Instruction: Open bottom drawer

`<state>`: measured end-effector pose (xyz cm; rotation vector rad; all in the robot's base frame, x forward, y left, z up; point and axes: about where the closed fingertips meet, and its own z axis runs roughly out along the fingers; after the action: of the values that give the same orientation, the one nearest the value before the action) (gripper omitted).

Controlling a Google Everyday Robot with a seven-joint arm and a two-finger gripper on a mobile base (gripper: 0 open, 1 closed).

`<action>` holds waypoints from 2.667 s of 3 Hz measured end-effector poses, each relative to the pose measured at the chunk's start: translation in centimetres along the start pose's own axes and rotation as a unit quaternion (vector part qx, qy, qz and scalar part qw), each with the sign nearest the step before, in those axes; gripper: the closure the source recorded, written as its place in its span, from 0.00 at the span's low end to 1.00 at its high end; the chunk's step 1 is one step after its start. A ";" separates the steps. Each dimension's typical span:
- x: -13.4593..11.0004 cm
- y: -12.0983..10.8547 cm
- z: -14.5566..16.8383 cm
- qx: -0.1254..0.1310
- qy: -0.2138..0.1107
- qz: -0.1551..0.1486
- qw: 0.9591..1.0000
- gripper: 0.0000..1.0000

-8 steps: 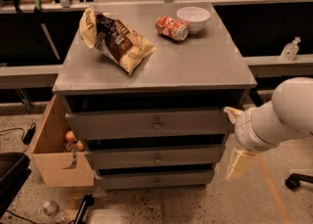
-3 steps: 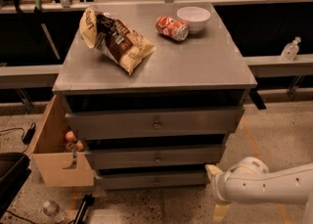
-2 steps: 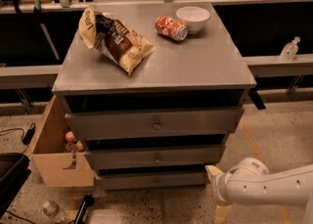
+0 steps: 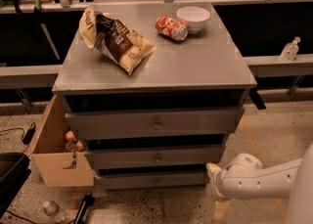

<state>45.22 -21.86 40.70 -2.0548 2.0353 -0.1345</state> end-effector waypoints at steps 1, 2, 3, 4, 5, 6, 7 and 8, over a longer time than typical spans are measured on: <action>-0.3 -1.9 5.5 -0.017 0.030 -0.001 0.999 0.00; -1.1 -2.2 10.8 -0.023 0.044 -0.001 0.999 0.00; -1.6 -1.1 14.6 -0.025 0.041 -0.003 0.999 0.00; -2.4 0.1 17.8 -0.014 0.023 -0.008 1.000 0.00; -2.6 -0.1 18.7 -0.010 0.029 -0.007 0.999 0.00; -2.8 -1.4 21.1 0.006 0.038 -0.027 0.999 0.00; -2.9 -2.6 23.2 0.023 0.034 -0.045 0.998 0.00; -2.9 -3.5 24.5 0.044 0.026 -0.049 0.997 0.00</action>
Offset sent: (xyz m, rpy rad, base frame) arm 0.0572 0.0493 -0.1742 -0.1416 0.0279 0.0117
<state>54.29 -16.31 18.22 -2.1179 1.9212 -0.2934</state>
